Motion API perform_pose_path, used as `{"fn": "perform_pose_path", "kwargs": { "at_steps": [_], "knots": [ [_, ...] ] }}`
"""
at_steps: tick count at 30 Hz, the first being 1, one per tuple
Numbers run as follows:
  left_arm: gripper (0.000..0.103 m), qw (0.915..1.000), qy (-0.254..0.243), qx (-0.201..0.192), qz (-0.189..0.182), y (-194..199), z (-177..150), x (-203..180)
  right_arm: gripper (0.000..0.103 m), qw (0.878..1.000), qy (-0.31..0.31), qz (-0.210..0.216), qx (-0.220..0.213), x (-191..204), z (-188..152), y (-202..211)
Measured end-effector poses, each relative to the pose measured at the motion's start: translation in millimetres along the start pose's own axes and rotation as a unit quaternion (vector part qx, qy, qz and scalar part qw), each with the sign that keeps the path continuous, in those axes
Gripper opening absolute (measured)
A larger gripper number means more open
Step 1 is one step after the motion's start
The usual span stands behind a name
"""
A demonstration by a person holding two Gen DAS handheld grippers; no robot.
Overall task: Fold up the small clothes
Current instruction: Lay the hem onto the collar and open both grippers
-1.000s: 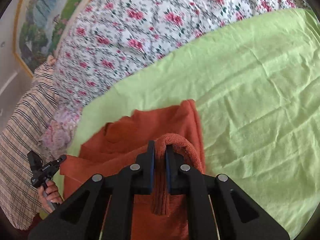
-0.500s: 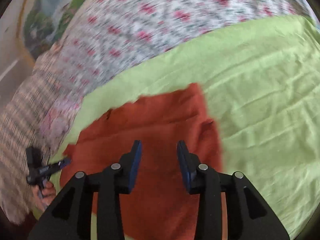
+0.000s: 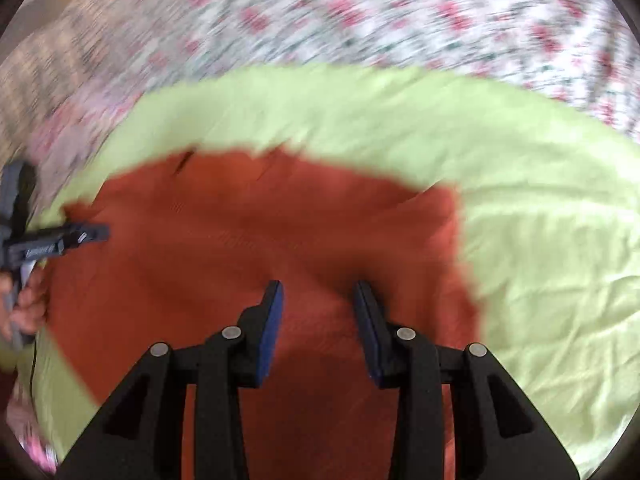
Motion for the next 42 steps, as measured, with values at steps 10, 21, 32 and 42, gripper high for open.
{"fn": "perform_pose_path", "kwargs": {
  "at_steps": [10, 21, 32, 42],
  "knots": [
    [0.055, 0.9961, 0.062, -0.054, 0.031, 51, 0, 47, 0.044, 0.989, -0.109, -0.036, -0.099, -49, 23, 42],
    [0.060, 0.9910, 0.106, -0.059, -0.056, 117, -113, 10, 0.049, 0.979, -0.187, 0.015, -0.079, -37, -58, 70],
    [0.063, 0.9824, 0.163, -0.022, -0.088, 125, -197, -3, 0.053, 0.975, -0.197, 0.042, -0.091, 5, -120, 106],
    [0.068, 0.9696, 0.226, -0.033, -0.088, 106, -198, 22, 0.057, 0.978, -0.171, 0.076, -0.088, 46, -128, 116]
  ]
}}
Point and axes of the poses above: each gripper's, at about its wrist camera, not at the fingertips, and y roughly against the way its jaws point, x to its left, z to its top, the point moved 9 cm from there along -y, roughly the way its jaws point, and after that the axes turned 2 degrees about x, right-handed, at the moved point
